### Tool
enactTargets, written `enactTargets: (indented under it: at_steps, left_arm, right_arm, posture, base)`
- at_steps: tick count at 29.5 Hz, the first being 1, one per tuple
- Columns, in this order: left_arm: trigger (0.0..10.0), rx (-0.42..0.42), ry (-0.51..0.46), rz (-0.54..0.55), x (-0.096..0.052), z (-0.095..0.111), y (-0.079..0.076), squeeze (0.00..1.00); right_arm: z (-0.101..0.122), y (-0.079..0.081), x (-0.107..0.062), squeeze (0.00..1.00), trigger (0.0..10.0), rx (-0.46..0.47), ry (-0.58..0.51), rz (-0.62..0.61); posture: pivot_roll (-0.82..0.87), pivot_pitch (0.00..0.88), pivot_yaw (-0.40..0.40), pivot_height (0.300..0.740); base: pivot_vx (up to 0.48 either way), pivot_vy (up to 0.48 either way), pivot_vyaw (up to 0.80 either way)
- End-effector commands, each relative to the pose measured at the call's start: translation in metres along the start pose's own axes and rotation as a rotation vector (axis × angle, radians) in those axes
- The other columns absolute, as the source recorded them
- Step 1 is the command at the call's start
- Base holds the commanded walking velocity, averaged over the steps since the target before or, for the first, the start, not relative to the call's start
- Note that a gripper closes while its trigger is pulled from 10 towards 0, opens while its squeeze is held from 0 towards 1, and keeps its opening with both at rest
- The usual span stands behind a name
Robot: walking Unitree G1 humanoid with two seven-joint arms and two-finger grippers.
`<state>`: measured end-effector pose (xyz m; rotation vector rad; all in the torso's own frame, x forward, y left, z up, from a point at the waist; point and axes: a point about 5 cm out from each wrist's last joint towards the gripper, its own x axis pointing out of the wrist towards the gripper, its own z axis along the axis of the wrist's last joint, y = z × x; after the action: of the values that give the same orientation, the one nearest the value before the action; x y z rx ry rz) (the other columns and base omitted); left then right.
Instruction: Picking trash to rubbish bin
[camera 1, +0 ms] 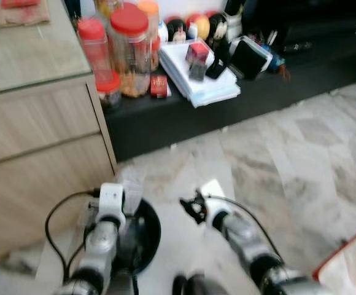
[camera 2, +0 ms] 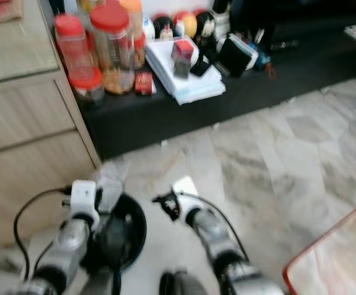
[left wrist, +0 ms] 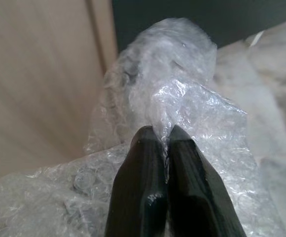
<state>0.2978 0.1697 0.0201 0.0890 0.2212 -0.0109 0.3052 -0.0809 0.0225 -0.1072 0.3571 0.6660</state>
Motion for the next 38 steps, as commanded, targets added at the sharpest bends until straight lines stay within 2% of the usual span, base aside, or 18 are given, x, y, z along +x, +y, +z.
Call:
enactTargets:
  at_steps: [1, 5, 11, 12, 13, 38]
  left_arm:
    - [10.0, 0.011, 0.057, -0.04, -0.006, -0.013, -0.009, 0.0]
    - [10.0, -0.016, 0.118, -0.112, -0.008, -0.021, -0.017, 0.0]
    - [10.0, 0.002, 0.149, -0.114, -0.012, -0.028, -0.018, 0.0]
    - [10.0, 0.005, 0.151, -0.113, -0.012, -0.029, -0.018, 0.47]
    - [10.0, 0.004, 0.152, -0.112, -0.013, -0.029, -0.018, 1.0]
    - [10.0, 0.008, 0.141, -0.041, -0.01, -0.025, -0.007, 1.0]
  right_arm:
    - [-0.007, -0.005, -0.005, 0.0, 10.0, -0.004, 0.022, -0.001]
    - [-0.004, 0.004, -0.003, 0.0, 10.0, -0.026, 0.023, 0.135]
    - [-0.002, 0.007, -0.002, 0.0, 10.0, -0.042, 0.023, 0.176]
    - [-0.002, 0.007, -0.002, 0.0, 10.0, -0.043, 0.022, 0.18]
    - [-0.001, 0.008, -0.002, 0.0, 10.0, -0.044, 0.021, 0.183]
    - [-0.001, 0.006, -0.004, 0.0, 10.0, -0.041, 0.013, 0.198]
  posture:
    - [0.12, 0.245, -0.102, 0.74]
    - [0.12, 0.238, -0.107, 0.74]
    - [0.12, 0.229, -0.11, 0.74]
    - [0.11, 0.229, -0.11, 0.74]
    - [0.11, 0.228, -0.111, 0.74]
    - [0.11, 0.246, -0.132, 0.74]
  base:
    - [0.0, 0.0, 0.0]
    - [0.0, 0.0, 0.0]
    - [0.0, 0.0, 0.0]
    - [0.0, 0.0, 0.0]
    - [0.0, 0.0, 0.0]
    - [0.0, 0.0, 0.0]
